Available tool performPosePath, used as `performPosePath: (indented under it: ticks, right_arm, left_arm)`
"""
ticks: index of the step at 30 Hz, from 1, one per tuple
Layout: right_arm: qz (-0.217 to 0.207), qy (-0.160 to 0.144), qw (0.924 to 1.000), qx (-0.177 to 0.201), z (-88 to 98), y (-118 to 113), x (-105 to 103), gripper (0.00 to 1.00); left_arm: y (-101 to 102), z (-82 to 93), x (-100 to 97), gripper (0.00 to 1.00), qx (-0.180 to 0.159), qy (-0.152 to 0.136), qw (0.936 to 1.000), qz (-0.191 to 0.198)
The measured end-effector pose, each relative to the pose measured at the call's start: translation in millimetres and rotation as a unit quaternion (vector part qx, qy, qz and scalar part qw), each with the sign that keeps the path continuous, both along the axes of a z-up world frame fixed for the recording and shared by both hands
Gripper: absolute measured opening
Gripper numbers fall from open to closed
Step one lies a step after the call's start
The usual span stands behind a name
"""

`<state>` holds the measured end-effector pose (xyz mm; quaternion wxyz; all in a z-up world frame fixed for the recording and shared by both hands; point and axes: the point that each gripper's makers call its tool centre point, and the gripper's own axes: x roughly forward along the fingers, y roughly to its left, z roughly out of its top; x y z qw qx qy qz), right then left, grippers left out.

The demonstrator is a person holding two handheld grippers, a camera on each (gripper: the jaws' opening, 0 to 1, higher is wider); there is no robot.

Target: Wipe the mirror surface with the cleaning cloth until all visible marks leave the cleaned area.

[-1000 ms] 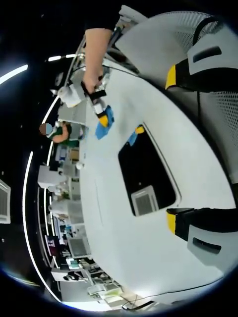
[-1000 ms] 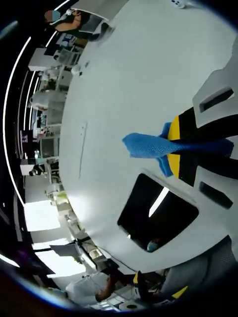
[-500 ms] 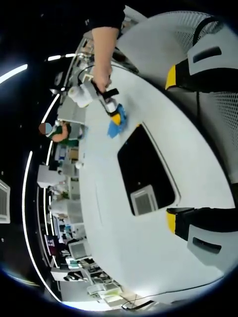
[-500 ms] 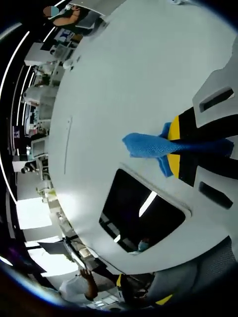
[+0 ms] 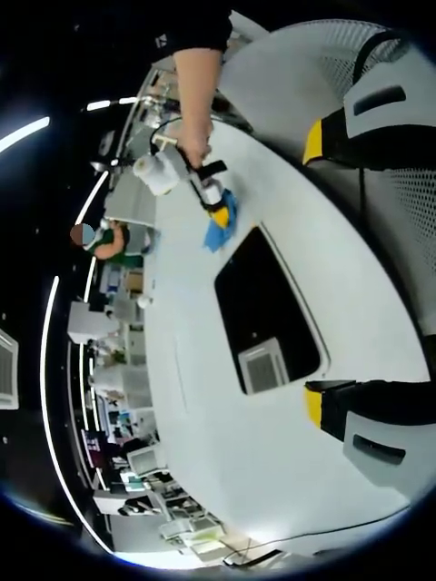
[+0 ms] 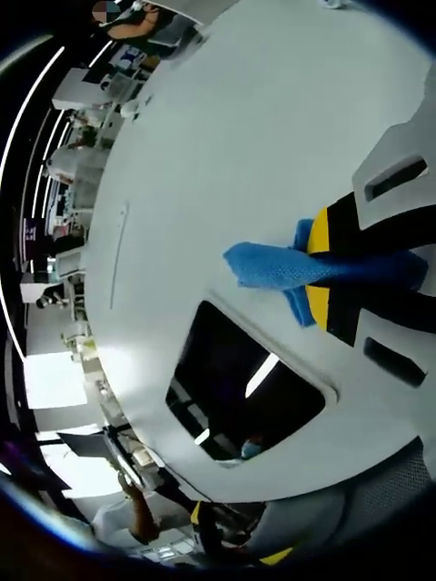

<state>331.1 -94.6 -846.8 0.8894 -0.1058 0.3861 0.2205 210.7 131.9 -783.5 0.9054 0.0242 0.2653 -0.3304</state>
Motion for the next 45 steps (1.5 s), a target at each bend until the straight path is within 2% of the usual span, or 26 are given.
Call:
performPosePath:
  ticks: [8,11,23,30,38,45]
  right_arm:
    - [-0.001,-0.017,0.9997,0.018,6.5,1,2,0.10]
    - [-0.005,-0.035,0.9991,0.025,15.1,1,6,0.11]
    - [-0.013,-0.061,0.9970,0.046,35.8,1,7,0.18]
    - [-0.021,-0.083,0.9948,0.056,54.2,-5,2,0.23]
    - [-0.005,-0.101,0.9929,0.062,74.4,0,-15,0.31]
    - [-0.004,-0.120,0.9901,0.072,98.8,-14,-36,0.37]
  left_arm:
    - [0,0.4,-0.3,0.97,0.001,0.000,1.0000,0.000]
    - [0,1.2,-0.1,0.97,0.000,-0.002,1.0000,0.000]
    - [-1,1.4,-1.1,0.97,0.001,-0.003,1.0000,-0.002]
    - [-1,1.7,-0.4,0.98,-0.003,-0.003,1.0000,-0.001]
    - [1,2.6,0.5,0.98,-0.004,-0.006,1.0000,0.005]
    - [5,3.5,1.0,0.99,-0.004,-0.008,0.9998,0.017]
